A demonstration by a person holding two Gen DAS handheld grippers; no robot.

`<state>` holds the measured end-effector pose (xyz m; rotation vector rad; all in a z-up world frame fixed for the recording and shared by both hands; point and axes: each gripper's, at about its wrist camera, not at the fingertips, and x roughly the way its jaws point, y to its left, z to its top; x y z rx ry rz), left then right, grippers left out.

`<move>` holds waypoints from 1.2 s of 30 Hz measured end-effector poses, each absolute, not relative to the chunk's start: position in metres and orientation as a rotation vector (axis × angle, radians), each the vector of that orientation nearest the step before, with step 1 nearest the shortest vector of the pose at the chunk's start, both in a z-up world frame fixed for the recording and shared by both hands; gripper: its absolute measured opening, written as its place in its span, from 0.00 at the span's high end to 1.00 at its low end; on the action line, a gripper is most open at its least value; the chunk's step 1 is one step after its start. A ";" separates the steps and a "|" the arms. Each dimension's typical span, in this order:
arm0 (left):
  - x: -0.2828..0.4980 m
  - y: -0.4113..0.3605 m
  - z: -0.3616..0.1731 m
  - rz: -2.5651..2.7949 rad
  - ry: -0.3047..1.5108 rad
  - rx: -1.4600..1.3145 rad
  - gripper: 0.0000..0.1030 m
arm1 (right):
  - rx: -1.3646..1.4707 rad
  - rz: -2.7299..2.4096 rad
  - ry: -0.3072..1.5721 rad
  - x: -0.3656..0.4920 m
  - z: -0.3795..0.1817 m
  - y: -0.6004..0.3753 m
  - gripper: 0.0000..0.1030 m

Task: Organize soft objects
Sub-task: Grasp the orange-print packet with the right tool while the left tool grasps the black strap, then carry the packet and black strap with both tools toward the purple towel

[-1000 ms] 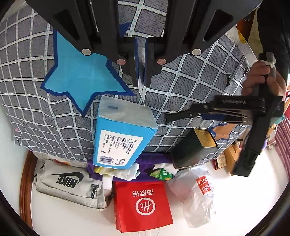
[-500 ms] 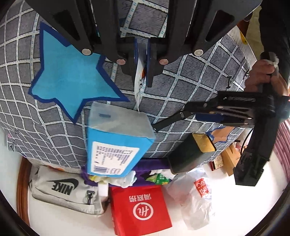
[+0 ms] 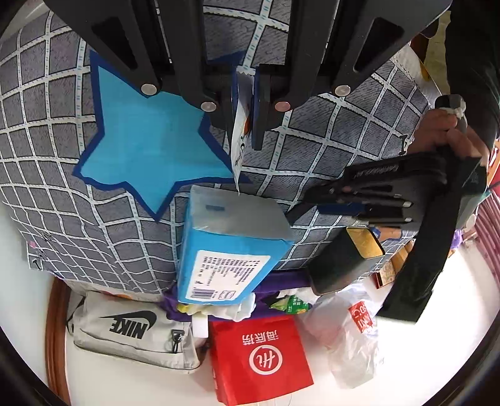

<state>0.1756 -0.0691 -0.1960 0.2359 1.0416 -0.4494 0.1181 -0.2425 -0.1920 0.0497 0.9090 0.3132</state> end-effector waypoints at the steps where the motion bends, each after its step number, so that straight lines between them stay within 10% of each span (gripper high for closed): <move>1: 0.175 -0.069 -0.196 -0.449 1.045 0.231 0.79 | 0.053 0.313 0.906 0.118 -0.191 -0.244 0.93; 36: 0.133 0.014 -0.152 -0.240 0.981 -0.060 0.80 | 0.102 0.318 0.872 0.114 -0.157 -0.236 0.95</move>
